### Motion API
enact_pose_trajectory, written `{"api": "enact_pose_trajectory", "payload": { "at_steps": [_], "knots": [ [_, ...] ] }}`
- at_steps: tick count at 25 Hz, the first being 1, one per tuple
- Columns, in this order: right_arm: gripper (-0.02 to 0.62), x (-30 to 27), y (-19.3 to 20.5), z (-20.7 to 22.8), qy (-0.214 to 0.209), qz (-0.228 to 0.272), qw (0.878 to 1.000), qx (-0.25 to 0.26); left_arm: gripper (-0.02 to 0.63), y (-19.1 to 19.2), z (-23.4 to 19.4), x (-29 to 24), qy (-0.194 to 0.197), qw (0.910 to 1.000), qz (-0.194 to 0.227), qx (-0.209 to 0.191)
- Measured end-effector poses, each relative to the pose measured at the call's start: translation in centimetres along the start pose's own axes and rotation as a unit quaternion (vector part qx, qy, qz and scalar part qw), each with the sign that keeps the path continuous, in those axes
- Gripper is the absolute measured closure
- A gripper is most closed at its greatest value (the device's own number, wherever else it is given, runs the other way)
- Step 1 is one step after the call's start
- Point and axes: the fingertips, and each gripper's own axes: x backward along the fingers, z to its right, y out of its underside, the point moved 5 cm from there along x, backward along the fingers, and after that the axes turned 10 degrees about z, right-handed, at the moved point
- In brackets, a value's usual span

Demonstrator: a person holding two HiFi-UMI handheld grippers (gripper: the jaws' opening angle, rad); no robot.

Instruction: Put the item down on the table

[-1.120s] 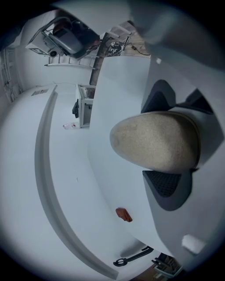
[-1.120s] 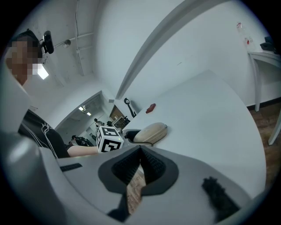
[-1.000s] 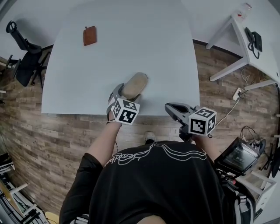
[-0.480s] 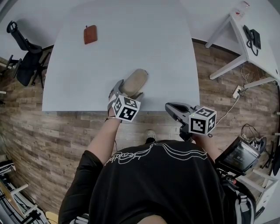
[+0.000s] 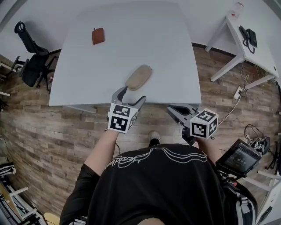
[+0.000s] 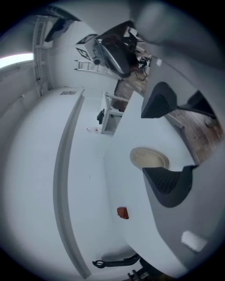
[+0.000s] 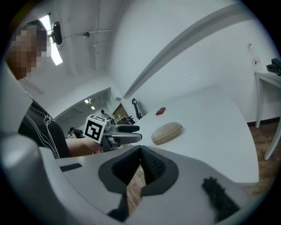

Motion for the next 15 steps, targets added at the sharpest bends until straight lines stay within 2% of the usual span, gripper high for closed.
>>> {"api": "enact_pose_trajectory", "payload": {
  "at_steps": [3, 5, 7, 8, 11, 15],
  "knots": [
    [0.589, 0.4, 0.0, -3.1, -0.011, 0.009, 1.000, 0.024, 0.351, -1.6, 2.1, 4.3, 0.030, 0.9981, 0.036, 0.040],
    [0.589, 0.7, -0.2, -5.1, -0.018, 0.019, 0.999, 0.037, 0.466, -2.7, 3.2, 7.1, 0.045, 0.9949, 0.061, 0.065],
    [0.589, 1.0, -0.5, -7.2, -0.025, 0.031, 0.998, 0.040, 0.569, -3.4, 4.4, 9.9, 0.075, 0.9904, 0.076, 0.088],
    [0.589, 1.2, -0.5, -8.3, -0.028, 0.036, 0.998, 0.039, 0.598, -3.7, 5.1, 11.3, 0.095, 0.9878, 0.079, 0.095],
    [0.589, 1.8, -0.3, -11.4, -0.035, 0.046, 0.997, 0.053, 0.598, -4.5, 7.1, 15.3, 0.147, 0.9812, 0.085, 0.091],
    [0.589, 2.5, 0.5, -14.8, -0.035, 0.045, 0.994, 0.088, 0.600, -4.4, 9.5, 18.8, 0.168, 0.9786, 0.092, 0.074]
  ]
}}
